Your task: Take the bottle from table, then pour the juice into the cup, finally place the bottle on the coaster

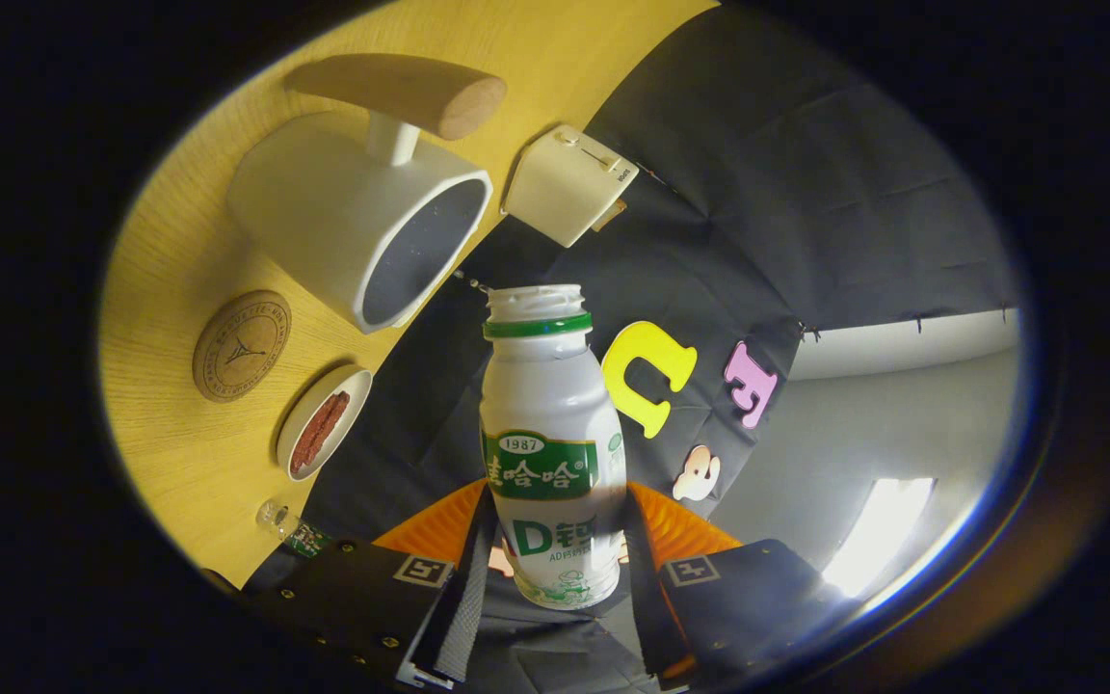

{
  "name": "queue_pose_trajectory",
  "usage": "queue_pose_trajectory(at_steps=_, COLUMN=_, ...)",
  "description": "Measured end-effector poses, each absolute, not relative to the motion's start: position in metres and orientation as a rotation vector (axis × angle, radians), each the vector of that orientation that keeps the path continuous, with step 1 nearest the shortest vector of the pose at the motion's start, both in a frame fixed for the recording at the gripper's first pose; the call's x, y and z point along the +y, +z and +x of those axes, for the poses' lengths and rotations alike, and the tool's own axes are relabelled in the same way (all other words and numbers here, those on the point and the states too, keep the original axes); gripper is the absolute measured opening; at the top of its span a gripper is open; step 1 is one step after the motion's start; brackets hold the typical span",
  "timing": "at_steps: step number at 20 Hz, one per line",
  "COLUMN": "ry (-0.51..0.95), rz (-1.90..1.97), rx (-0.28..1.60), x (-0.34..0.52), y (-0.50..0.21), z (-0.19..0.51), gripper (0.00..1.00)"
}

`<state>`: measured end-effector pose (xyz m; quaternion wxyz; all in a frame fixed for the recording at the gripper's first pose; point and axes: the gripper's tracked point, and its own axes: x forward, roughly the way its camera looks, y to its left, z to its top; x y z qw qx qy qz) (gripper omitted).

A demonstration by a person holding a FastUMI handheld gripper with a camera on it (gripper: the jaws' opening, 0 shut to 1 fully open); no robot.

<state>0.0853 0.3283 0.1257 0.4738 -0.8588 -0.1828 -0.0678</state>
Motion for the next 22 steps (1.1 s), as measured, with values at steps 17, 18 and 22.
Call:
queue_pose_trajectory(at_steps=17, ry=0.115, rz=-1.281, rx=-0.108, x=0.296, y=0.083, z=0.093, gripper=0.66)
queue_pose_trajectory(at_steps=18, ry=0.128, rz=-1.229, rx=-0.099, x=0.295, y=0.082, z=0.093, gripper=0.66)
queue_pose_trajectory(at_steps=22, ry=0.185, rz=-1.016, rx=-0.071, x=0.298, y=0.075, z=0.097, gripper=0.66)
